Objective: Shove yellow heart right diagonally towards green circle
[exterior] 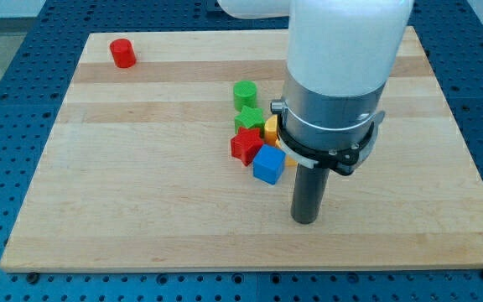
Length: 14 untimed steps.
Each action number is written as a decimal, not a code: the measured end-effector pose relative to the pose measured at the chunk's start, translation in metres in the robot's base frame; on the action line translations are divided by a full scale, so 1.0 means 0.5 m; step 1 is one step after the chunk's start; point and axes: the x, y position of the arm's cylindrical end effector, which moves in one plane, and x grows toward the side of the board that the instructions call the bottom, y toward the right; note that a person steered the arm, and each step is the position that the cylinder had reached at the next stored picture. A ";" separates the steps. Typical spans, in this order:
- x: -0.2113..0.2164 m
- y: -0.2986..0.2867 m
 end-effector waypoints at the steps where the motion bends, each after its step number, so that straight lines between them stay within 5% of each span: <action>1: 0.000 0.000; 6: -0.245 -0.032; 10: -0.289 -0.045; 12: -0.220 0.032; 14: -0.383 0.033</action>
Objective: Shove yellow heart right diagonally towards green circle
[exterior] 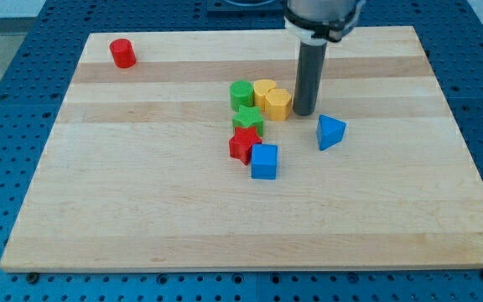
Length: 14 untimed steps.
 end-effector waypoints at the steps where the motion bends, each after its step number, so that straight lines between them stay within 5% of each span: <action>1: -0.080 -0.027; 7: 0.072 -0.114; 10: 0.043 -0.266; 14: 0.021 -0.195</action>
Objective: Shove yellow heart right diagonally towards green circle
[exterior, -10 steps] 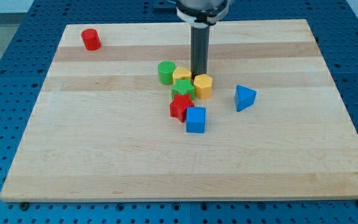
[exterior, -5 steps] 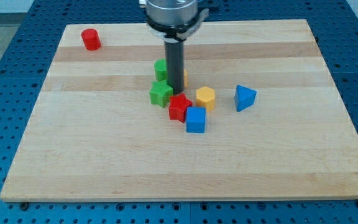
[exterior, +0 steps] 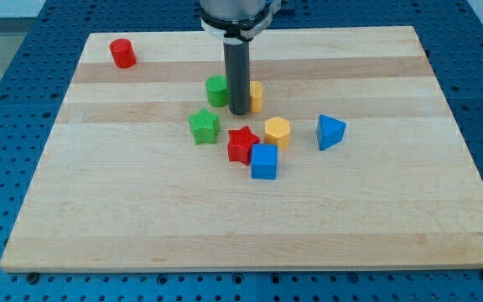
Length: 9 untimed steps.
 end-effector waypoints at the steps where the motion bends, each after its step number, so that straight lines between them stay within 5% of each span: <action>1: 0.001 0.025; 5: 0.058 0.059; 9: -0.040 0.073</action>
